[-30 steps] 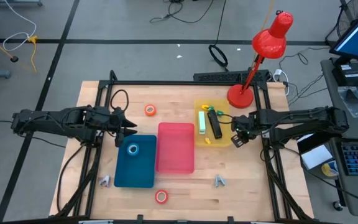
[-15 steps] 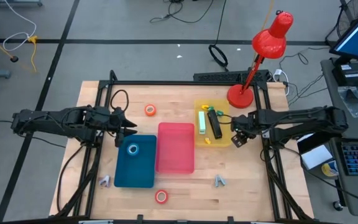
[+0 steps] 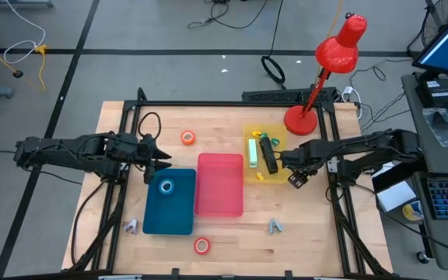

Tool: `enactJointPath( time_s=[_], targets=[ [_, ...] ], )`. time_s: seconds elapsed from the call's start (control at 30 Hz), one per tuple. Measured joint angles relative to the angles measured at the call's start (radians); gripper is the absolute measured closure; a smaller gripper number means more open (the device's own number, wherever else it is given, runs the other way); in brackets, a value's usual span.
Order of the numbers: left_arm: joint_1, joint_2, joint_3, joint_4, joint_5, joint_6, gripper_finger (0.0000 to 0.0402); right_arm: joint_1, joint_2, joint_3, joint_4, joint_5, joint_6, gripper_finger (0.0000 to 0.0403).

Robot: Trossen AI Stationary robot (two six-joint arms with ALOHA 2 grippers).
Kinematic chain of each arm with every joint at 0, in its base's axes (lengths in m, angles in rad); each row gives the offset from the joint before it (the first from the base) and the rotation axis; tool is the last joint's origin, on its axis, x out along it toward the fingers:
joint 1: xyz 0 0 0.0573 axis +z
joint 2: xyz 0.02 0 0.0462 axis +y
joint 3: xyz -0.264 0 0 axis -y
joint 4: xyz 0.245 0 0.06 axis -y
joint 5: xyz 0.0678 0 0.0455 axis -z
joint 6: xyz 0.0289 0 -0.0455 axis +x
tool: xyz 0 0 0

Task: Pick and place Stapler, Stapler remover, tape
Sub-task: Put the yellow tape into the blue bin

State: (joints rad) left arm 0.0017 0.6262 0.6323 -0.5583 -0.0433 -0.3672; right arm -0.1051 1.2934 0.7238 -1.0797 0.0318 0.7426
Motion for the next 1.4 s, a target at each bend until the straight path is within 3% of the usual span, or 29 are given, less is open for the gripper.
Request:
enactJointPath(
  time_s=[0.43,0.7,0.87,1.2,1.4],
  targets=[
    [0.0,0.0,0.001,-0.044,0.001,-0.026,0.0243,0.0,0.134,-0.002,0.072,0.007,-0.06,0.02],
    [0.0,0.0,0.001,-0.044,0.001,-0.027,0.0243,0.0,0.107,-0.117,0.16,-0.088,0.025,0.0295],
    [0.0,0.0,0.001,-0.037,-0.001,-0.027,0.0243,0.0,0.008,-0.13,0.148,-0.095,0.067,0.0372],
    [0.0,0.0,0.001,-0.006,0.017,-0.061,0.0243,0.019,-0.268,-0.041,0.046,-0.113,0.214,0.0371],
    [0.0,0.002,0.001,0.107,0.064,-0.061,0.0243,0.064,-0.375,0.029,0.259,-0.112,0.307,0.0371]
  ],
)
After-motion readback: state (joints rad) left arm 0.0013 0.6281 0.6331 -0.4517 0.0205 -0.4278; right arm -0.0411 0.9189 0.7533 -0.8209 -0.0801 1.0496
